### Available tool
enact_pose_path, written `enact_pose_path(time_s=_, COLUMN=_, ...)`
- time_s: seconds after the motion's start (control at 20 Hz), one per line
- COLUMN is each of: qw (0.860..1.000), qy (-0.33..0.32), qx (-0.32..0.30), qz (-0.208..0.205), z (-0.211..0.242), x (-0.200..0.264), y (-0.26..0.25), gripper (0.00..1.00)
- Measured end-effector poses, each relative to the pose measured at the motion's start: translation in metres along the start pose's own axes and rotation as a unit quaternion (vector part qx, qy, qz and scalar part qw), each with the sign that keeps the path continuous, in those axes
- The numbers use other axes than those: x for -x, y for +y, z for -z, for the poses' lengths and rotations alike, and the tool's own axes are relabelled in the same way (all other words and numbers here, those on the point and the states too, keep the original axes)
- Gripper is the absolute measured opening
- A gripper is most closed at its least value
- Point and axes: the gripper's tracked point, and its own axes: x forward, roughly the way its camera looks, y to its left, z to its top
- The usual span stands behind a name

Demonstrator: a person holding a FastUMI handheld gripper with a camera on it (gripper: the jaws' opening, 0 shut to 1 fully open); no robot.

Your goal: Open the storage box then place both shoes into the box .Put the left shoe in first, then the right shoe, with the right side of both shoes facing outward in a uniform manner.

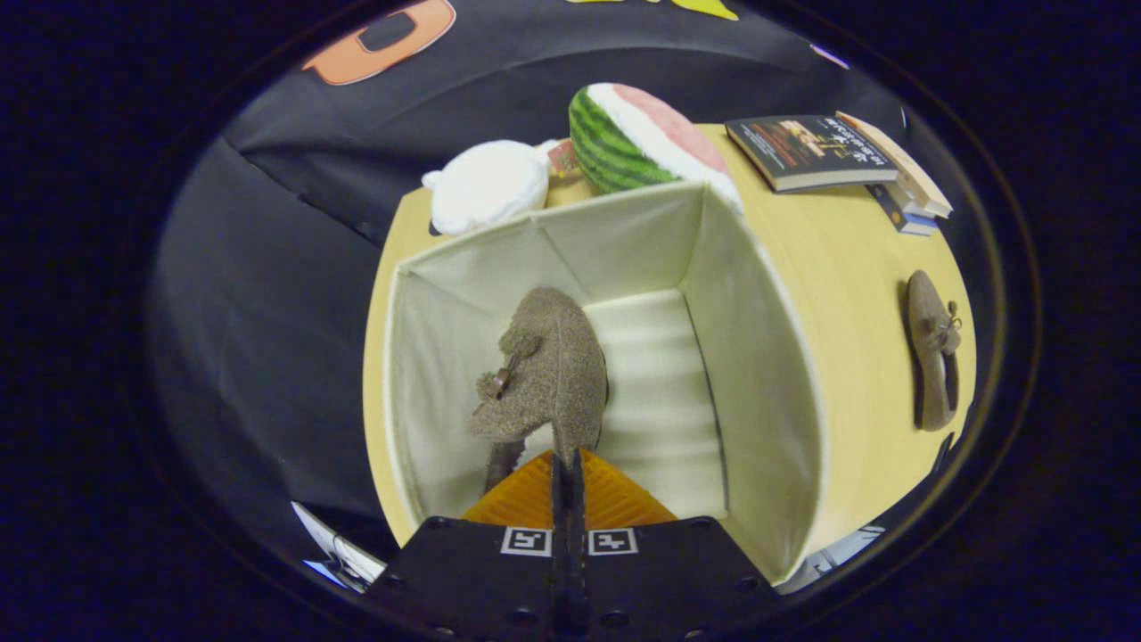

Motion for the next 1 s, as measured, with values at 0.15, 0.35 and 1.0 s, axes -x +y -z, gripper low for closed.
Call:
enact_pose_path(time_s=0.15, qw=0.999, qy=0.008, qx=0.012, qz=0.036, z=0.007, x=-0.020, y=-0.015, gripper=0.00)
enact_pose_path(time_s=0.35, qw=0.999, qy=0.039, qx=0.002, qz=0.029, z=0.017, x=-0.035, y=-0.024, gripper=0.02)
enact_pose_path(time_s=1.0, qw=0.990, qy=0.034, qx=0.133, qz=0.008, z=0.013, x=0.072, y=-0.059, gripper=0.82)
